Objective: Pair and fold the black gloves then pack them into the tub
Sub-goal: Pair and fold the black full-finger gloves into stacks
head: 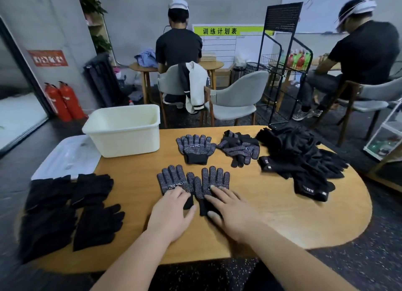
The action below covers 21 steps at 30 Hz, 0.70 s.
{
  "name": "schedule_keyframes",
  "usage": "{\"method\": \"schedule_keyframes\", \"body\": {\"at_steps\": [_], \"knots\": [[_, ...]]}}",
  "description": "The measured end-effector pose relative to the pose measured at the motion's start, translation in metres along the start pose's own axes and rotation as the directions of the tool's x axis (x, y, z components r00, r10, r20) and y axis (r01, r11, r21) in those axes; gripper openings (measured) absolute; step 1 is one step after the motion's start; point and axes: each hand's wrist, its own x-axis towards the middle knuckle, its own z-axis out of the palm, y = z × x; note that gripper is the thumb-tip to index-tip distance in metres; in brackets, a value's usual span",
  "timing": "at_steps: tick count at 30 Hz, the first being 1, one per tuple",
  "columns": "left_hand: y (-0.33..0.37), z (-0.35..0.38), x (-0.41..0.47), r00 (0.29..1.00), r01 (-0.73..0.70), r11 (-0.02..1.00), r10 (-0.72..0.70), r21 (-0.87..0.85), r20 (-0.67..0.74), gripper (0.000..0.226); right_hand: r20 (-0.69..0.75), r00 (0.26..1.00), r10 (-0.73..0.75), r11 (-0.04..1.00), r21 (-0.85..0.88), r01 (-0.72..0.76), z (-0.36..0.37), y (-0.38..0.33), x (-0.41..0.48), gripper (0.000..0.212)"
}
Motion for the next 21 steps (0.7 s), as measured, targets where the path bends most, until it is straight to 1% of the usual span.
{"method": "schedule_keyframes", "body": {"at_steps": [2,4,6,8,10,12,14,15,17,19,21], "knots": [[-0.003,-0.003,-0.014,1.000,-0.006,1.000,0.006,-0.016,0.009,0.051,-0.069,0.996,0.061,0.998,0.016,-0.060,0.017,-0.011,-0.007,0.061],[-0.005,-0.006,-0.030,1.000,-0.008,0.999,0.008,-0.041,0.016,0.049,-0.212,0.971,0.110,0.994,0.036,-0.105,0.024,-0.013,-0.015,0.053],[-0.006,-0.005,-0.047,1.000,-0.018,0.998,0.018,-0.066,0.000,0.048,-0.352,0.930,0.102,0.995,0.034,-0.096,0.027,-0.010,-0.022,0.043],[-0.008,-0.004,-0.062,0.999,-0.030,0.994,0.028,-0.109,-0.027,0.047,-0.391,0.917,0.076,0.997,0.046,-0.063,0.025,-0.012,-0.025,0.038],[-0.009,-0.002,-0.072,0.996,-0.057,0.991,0.048,-0.124,-0.070,0.041,-0.355,0.934,0.040,0.999,0.041,-0.027,0.024,-0.015,-0.025,0.042],[-0.009,-0.002,-0.076,0.989,-0.070,0.990,0.053,-0.119,-0.137,0.031,-0.240,0.970,0.029,0.999,0.024,-0.024,0.023,-0.016,-0.023,0.057],[-0.004,-0.005,-0.072,0.989,-0.021,0.995,0.005,-0.102,-0.146,0.029,-0.138,0.990,0.036,0.999,0.023,-0.033,0.020,-0.015,-0.019,0.073],[-0.002,-0.008,-0.067,0.994,0.021,0.995,-0.031,-0.094,-0.107,0.034,-0.116,0.993,0.029,0.999,0.018,-0.027,0.018,-0.015,-0.018,0.076],[0.001,-0.011,-0.053,0.995,0.087,0.993,-0.084,-0.076,0.046,0.050,-0.109,0.994,0.016,1.000,-0.011,-0.017,0.013,-0.015,-0.016,0.072],[0.001,-0.010,-0.042,0.966,0.096,0.995,-0.091,-0.006,0.241,0.063,-0.102,0.994,0.038,0.999,-0.022,-0.040,0.011,-0.020,-0.014,0.066],[-0.001,-0.005,-0.036,0.939,0.071,0.994,-0.096,0.085,0.330,0.071,-0.033,0.996,0.079,0.997,0.006,-0.079,0.016,-0.025,-0.012,0.068]]}}
